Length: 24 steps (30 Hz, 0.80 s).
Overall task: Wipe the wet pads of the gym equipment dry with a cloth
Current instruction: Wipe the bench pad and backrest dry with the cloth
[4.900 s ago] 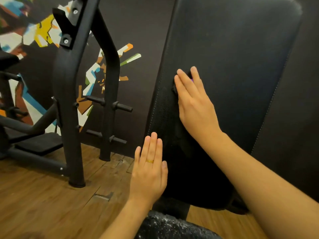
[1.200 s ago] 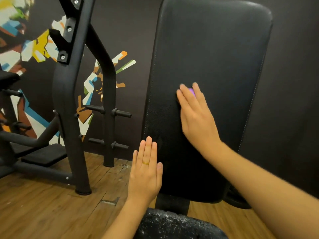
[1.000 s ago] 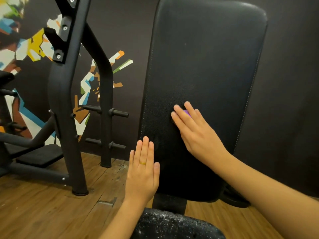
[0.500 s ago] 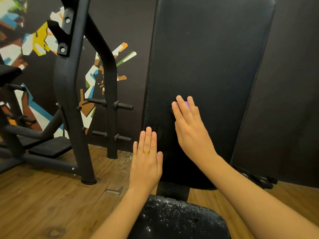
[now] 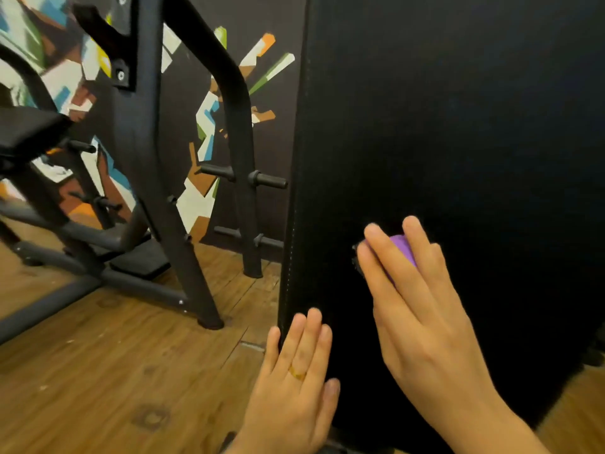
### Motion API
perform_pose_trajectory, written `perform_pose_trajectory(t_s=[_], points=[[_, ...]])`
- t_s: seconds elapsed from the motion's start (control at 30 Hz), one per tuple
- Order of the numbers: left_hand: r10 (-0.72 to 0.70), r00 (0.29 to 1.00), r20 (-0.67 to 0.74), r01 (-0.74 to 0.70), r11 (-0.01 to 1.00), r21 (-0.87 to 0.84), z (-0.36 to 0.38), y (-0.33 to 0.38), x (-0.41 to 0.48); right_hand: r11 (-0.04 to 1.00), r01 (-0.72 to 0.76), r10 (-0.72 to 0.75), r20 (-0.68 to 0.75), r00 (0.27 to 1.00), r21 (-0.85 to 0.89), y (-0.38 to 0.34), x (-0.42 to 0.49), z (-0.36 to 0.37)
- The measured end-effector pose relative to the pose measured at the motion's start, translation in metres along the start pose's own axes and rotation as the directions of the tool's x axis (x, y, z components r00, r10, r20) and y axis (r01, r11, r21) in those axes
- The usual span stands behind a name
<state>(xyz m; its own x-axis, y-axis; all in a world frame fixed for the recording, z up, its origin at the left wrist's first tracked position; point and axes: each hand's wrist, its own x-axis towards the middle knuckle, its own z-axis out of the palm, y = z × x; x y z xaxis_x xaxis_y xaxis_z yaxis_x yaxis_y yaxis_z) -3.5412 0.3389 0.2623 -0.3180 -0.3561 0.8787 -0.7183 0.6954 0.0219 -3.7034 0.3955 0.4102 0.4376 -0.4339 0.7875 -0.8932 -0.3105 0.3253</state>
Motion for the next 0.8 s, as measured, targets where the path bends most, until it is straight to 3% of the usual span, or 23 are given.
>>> perform_pose_trajectory(t_s=[0.13, 0.23, 0.33, 0.43, 0.57, 0.67, 0.8], points=[[-0.022, 0.986, 0.164, 0.039, 0.994, -0.103, -0.040, 0.004, 0.010, 0.996, -0.005, -0.014, 0.196, 0.980, 0.093, 0.006, 0.030, -0.025], [-0.161, 0.946, 0.281, 0.240, 0.931, -0.276, -0.104, 0.018, 0.044, 0.962, -0.151, 0.073, 0.317, 0.946, 0.229, 0.004, 0.054, -0.050], [-0.304, 0.885, 0.353, 0.423, 0.841, -0.336, -0.159, 0.017, 0.105, 0.861, -0.324, 0.201, 0.324, 0.925, 0.392, -0.002, 0.090, -0.083], [-0.478, 0.801, 0.361, 0.591, 0.725, -0.353, -0.208, 0.014, 0.179, 0.767, -0.396, 0.280, 0.291, 0.915, 0.506, -0.001, 0.134, -0.113], [-0.535, 0.690, 0.487, 0.723, 0.497, -0.479, -0.271, 0.021, 0.284, 0.627, -0.454, 0.339, 0.303, 0.891, 0.633, 0.001, 0.193, -0.153], [-0.564, 0.604, 0.563, 0.778, 0.267, -0.568, -0.305, 0.030, 0.339, 0.505, -0.498, 0.361, 0.351, 0.864, 0.705, 0.009, 0.231, -0.182], [-0.677, 0.476, 0.562, 0.813, 0.096, -0.574, -0.343, 0.051, 0.381, 0.332, -0.555, 0.354, 0.445, 0.823, 0.763, 0.022, 0.265, -0.222]])
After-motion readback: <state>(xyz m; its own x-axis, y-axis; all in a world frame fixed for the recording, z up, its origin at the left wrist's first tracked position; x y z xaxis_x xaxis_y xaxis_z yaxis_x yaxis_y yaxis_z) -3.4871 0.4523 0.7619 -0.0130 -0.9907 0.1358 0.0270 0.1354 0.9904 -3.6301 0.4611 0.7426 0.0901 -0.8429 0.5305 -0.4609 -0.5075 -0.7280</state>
